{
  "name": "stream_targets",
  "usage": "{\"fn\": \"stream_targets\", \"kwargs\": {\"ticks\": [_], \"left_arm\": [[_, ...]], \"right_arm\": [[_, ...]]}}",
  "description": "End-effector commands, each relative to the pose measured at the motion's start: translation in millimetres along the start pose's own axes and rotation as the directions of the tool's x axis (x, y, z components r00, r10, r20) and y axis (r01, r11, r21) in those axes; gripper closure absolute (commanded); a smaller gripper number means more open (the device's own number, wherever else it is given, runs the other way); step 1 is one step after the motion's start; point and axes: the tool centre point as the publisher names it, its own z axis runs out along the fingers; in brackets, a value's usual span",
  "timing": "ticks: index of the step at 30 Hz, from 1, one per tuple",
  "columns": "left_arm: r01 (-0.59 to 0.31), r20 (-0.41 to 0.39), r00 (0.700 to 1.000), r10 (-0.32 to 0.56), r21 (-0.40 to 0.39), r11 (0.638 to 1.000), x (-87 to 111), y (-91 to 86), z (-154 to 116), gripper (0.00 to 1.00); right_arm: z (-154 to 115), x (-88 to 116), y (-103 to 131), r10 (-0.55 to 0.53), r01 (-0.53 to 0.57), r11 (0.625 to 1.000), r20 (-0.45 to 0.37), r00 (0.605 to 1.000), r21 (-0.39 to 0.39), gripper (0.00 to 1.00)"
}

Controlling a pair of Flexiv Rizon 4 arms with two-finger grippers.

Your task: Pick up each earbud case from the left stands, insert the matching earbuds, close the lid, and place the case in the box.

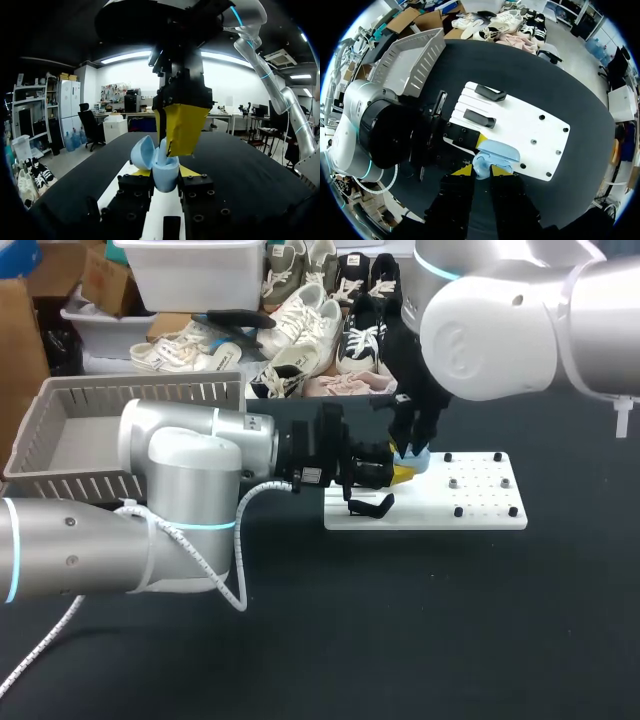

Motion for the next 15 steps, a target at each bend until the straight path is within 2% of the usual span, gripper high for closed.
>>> {"fn": "stream_targets", "kwargs": {"ticks": [1,11,15], "left_arm": [[-0.001,0.003,1.000,0.001,-0.002,1.000,-0.3,0.3,-0.6,1.00],[-0.001,0.003,1.000,0.001,-0.002,1.000,-0.3,0.3,-0.6,1.00],[-0.001,0.003,1.000,0.001,-0.002,1.000,-0.3,0.3,-0.6,1.00]], "right_arm": [[1.6,-1.2,0.0,0.000,0.000,1.000,-0.006,1.000,0.002,1.00],[1.1,-4.2,0.7,-0.003,0.003,1.000,-0.010,1.000,0.008,1.00],[2.4,-3.5,0.3,0.000,0.000,1.000,-0.013,1.000,0.008,0.90]]}}
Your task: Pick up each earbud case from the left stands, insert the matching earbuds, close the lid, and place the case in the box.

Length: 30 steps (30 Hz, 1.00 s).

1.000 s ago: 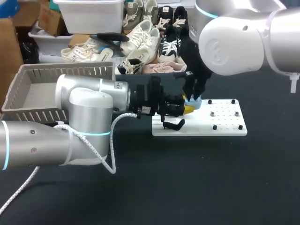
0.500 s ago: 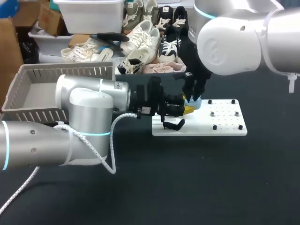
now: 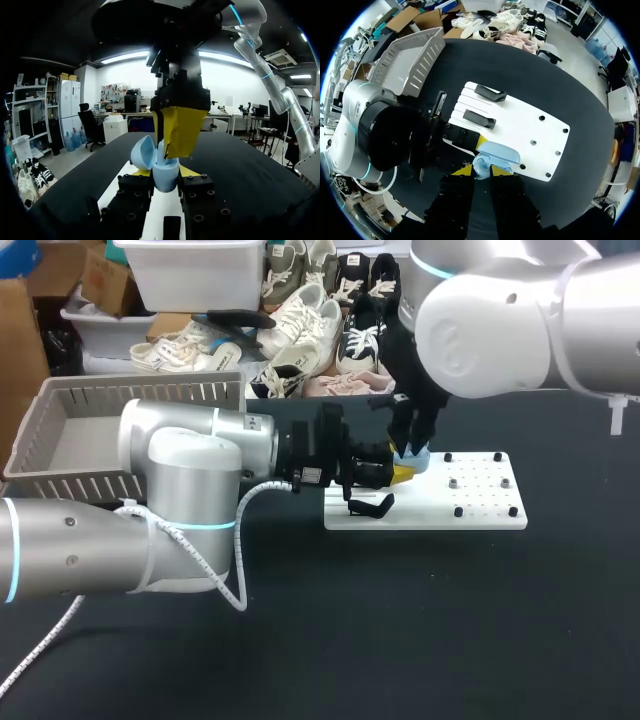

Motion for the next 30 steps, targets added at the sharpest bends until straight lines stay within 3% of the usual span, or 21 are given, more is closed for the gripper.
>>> {"fn": "stream_targets", "kwargs": {"ticks": [1,2,9,17,23,30], "left_arm": [[-0.001,0.003,1.000,0.001,-0.001,1.000,-0.1,0.0,0,1.00],[-0.001,0.003,1.000,0.001,-0.001,1.000,-0.1,0.0,0,1.00],[-0.001,0.003,1.000,0.001,-0.001,1.000,-0.1,0.0,0,1.00],[-0.001,0.003,1.000,0.001,-0.001,1.000,-0.1,0.0,0,1.00],[-0.001,0.003,1.000,0.001,-0.001,1.000,-0.1,0.0,0,1.00],[-0.001,0.003,1.000,0.001,-0.001,1.000,-0.1,0.0,0,1.00]], "right_arm": [[2,-1,0,0.004,-0.004,1.000,-0.006,1.000,0.000,0.88],[2,-1,0,0.004,-0.004,1.000,-0.006,1.000,0.000,0.82],[1,0,0,0.004,-0.004,1.000,-0.004,1.000,0.002,0.74],[-3,-1,1,0.003,-0.003,1.000,-0.001,1.000,0.005,0.71],[-26,4,-1,0.000,0.000,1.000,0.060,0.998,0.002,0.70],[-48,-22,-29,0.102,-0.101,0.995,0.127,0.987,-0.014,0.69]]}}
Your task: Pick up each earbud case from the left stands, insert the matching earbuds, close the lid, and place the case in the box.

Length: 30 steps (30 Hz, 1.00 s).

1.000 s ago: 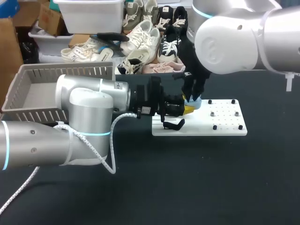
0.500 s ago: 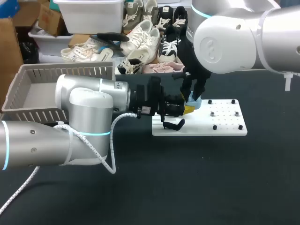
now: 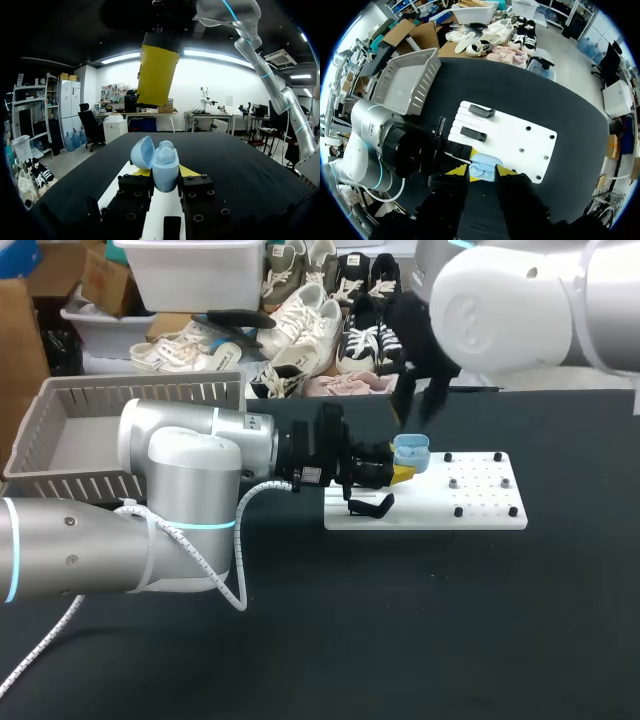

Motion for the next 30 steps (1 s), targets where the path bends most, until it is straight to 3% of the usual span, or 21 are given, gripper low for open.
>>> {"fn": "stream_targets", "kwargs": {"ticks": [1,7,15,21,30], "left_arm": [[-0.001,0.003,1.000,0.001,-0.001,1.000,0.4,-0.1,0,1.00],[-0.001,0.003,1.000,0.001,-0.001,1.000,0.4,-0.1,0,1.00],[-0.001,0.003,1.000,0.001,-0.001,1.000,0.4,-0.1,0,1.00],[-0.001,0.003,1.000,0.001,-0.001,1.000,0.4,-0.1,0,1.00],[-0.001,0.003,1.000,0.001,-0.001,1.000,0.4,-0.1,0,1.00]], "right_arm": [[-5,-7,-17,0.039,-0.038,0.999,0.039,0.998,-0.014,0.69],[12,-30,-31,0.086,-0.086,0.996,0.020,0.996,-0.025,0.67],[42,-40,-36,0.113,-0.114,0.993,-0.035,0.993,-0.031,0.65],[53,-34,-32,0.111,-0.113,0.993,-0.062,0.992,-0.033,0.67],[49,-11,-28,0.108,-0.110,0.994,-0.063,0.992,-0.027,0.67]]}}
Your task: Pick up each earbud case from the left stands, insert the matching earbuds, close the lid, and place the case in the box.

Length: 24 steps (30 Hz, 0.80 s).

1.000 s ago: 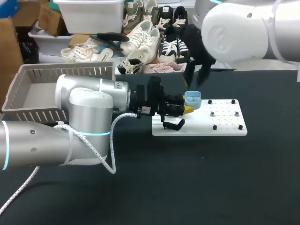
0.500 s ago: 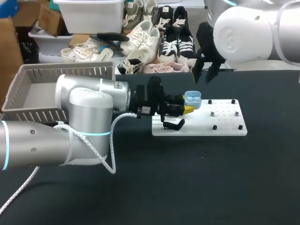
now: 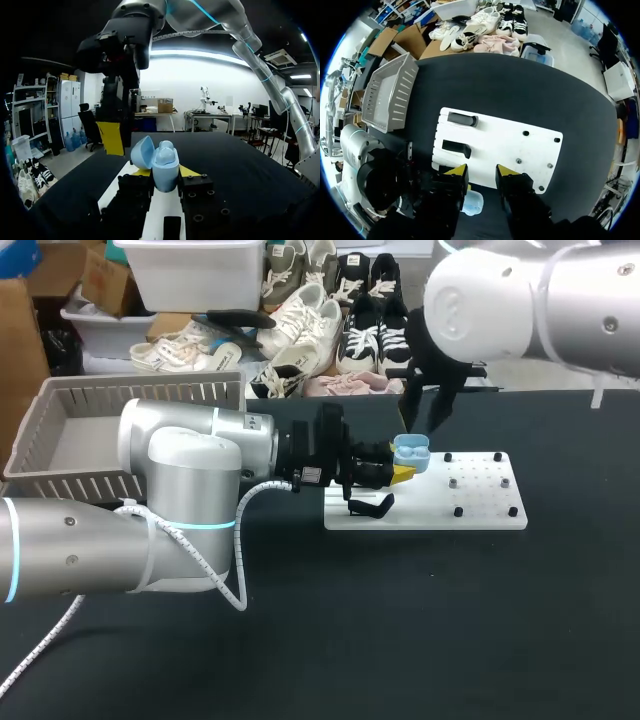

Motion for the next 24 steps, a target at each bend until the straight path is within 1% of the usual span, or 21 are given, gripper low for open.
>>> {"fn": "stream_targets", "kwargs": {"ticks": [1,9,17,19,24], "left_arm": [[-0.001,0.003,1.000,0.001,-0.001,1.000,0.5,-0.1,0,1.00],[-0.001,0.003,1.000,0.001,-0.001,1.000,0.5,-0.1,0,1.00],[-0.001,0.003,1.000,0.001,-0.001,1.000,0.5,-0.1,0,1.00],[-0.001,0.003,1.000,0.001,-0.001,1.000,0.5,-0.1,0,1.00],[-0.001,0.003,1.000,0.001,-0.001,1.000,0.5,-0.1,0,1.00]], "right_arm": [[-5,15,1,0.001,-0.002,1.000,0.023,1.000,0.001,0.67],[-8,29,4,-0.003,0.003,1.000,0.028,1.000,-0.003,0.67],[-17,39,6,-0.007,0.008,1.000,0.054,0.999,-0.019,0.67],[-23,40,4,0.001,0.001,1.000,0.073,0.997,-0.028,0.67],[-51,49,-10,0.039,-0.032,0.998,0.153,0.987,-0.051,0.65]]}}
